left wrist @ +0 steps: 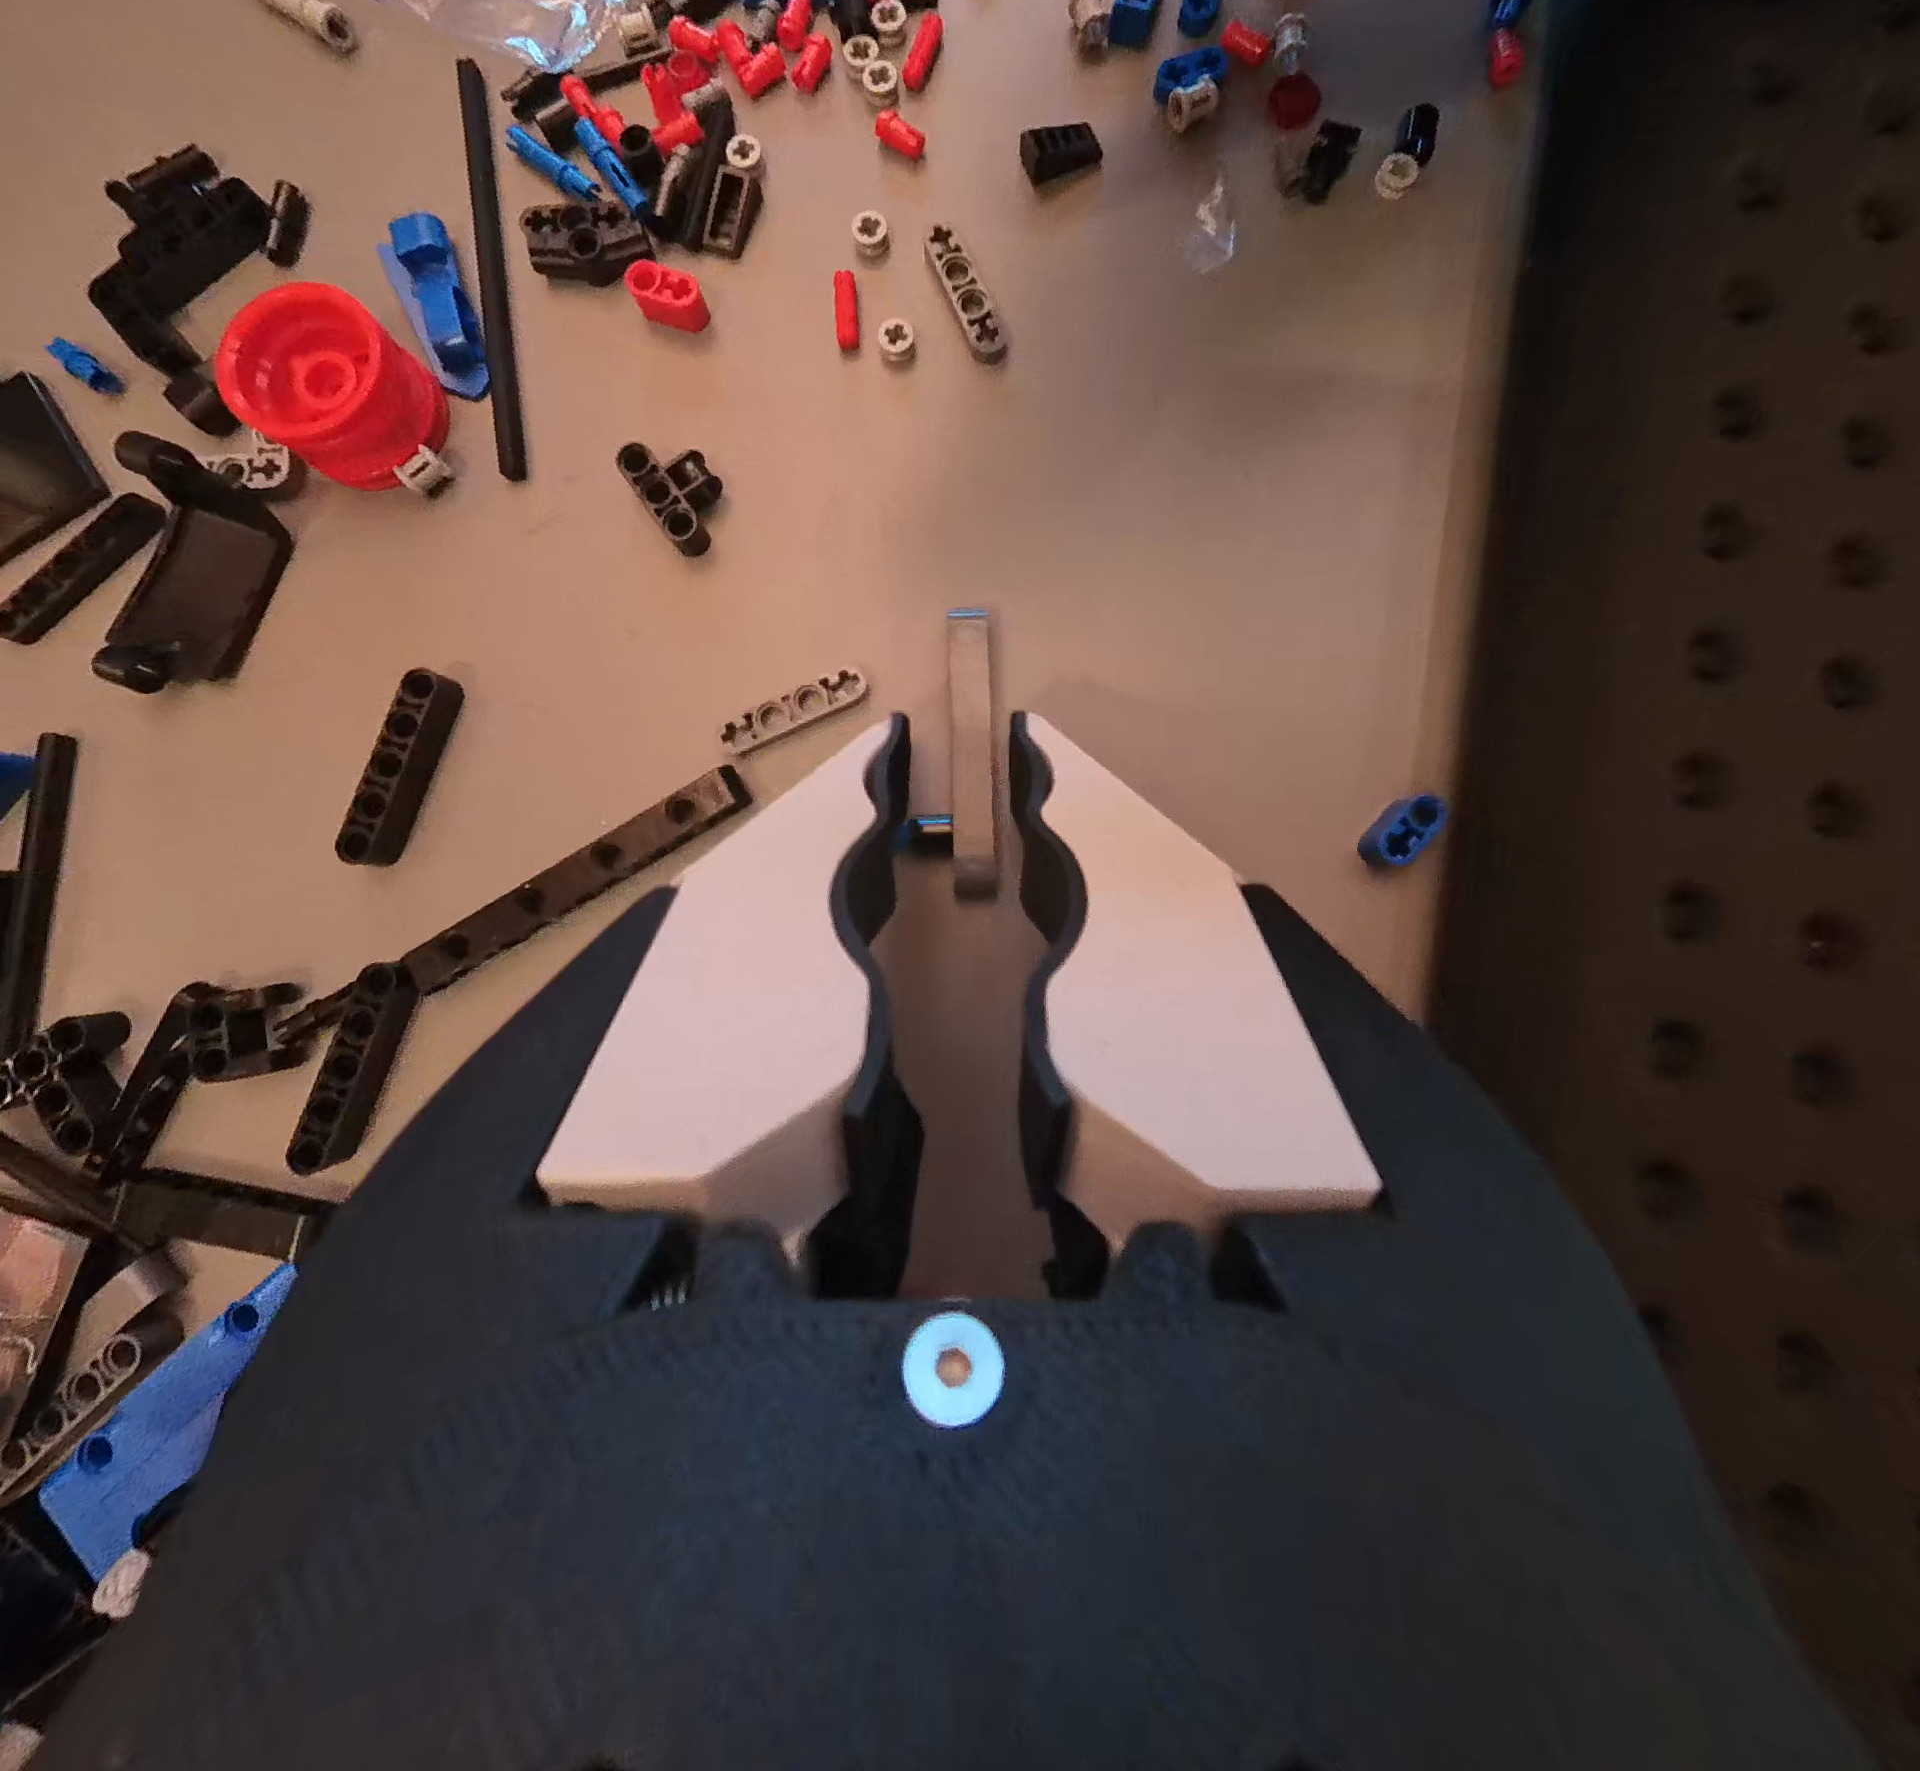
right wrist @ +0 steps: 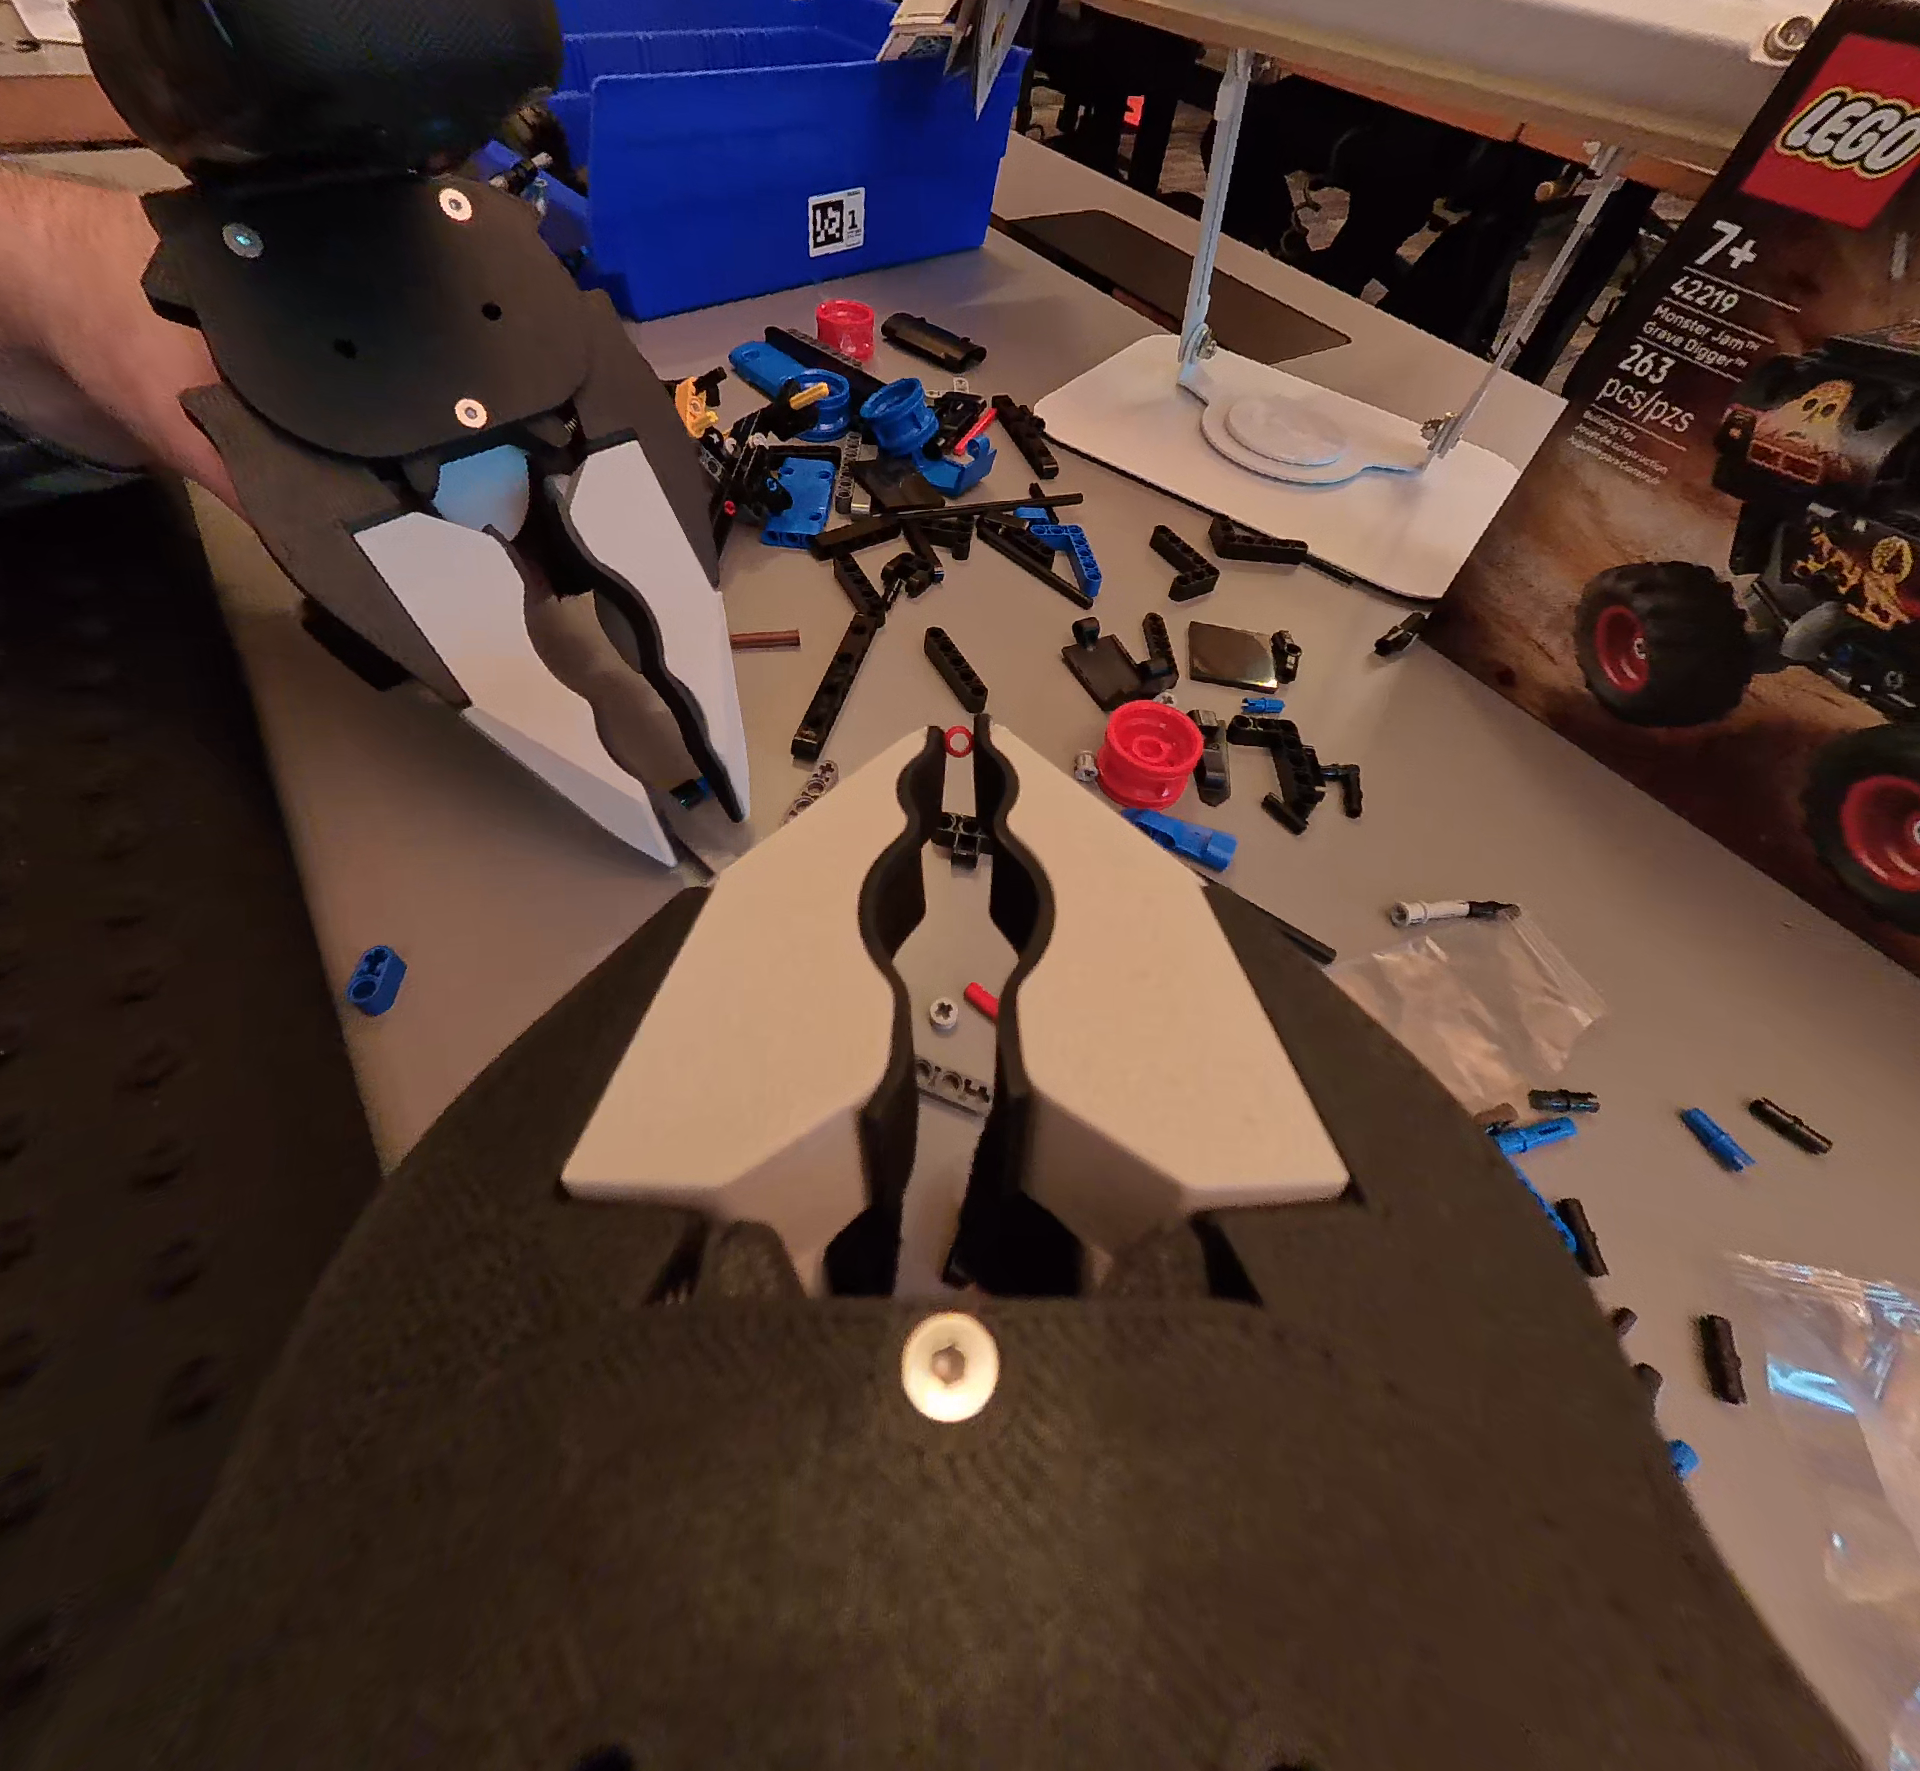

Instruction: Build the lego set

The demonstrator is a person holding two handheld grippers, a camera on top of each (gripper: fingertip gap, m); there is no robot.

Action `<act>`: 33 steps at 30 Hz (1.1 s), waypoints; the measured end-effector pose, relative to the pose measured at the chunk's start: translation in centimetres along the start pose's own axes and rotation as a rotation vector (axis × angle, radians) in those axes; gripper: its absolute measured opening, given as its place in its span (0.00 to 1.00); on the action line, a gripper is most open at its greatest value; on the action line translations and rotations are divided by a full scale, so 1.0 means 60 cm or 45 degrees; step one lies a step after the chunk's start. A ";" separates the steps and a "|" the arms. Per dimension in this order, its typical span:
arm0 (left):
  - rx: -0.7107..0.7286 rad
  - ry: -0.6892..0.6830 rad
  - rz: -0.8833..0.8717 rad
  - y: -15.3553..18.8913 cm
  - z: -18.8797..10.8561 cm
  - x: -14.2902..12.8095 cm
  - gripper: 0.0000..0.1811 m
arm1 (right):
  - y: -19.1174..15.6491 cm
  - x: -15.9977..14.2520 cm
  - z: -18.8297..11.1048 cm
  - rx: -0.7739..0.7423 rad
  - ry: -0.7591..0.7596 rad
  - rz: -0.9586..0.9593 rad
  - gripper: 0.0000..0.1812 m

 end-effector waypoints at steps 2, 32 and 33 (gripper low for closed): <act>0.003 -0.007 0.008 -0.001 -0.006 -0.001 0.09 | 0.001 0.000 0.000 -0.002 0.001 0.000 0.01; 0.055 -0.080 0.367 0.012 -0.027 -0.006 0.12 | -0.001 -0.004 0.003 -0.006 -0.017 -0.016 0.01; 0.062 -0.076 0.372 0.012 -0.024 -0.003 0.11 | -0.001 -0.004 0.003 -0.006 -0.017 -0.016 0.01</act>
Point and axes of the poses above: each gripper's, where its closed fingertips meet, z out along the fingers, x out of its top, y = z × x across the jaws, the point moved 3 cm from there along -z, back along the fingers, and after that the axes turned 14 degrees about z, right-handed, at the moved point
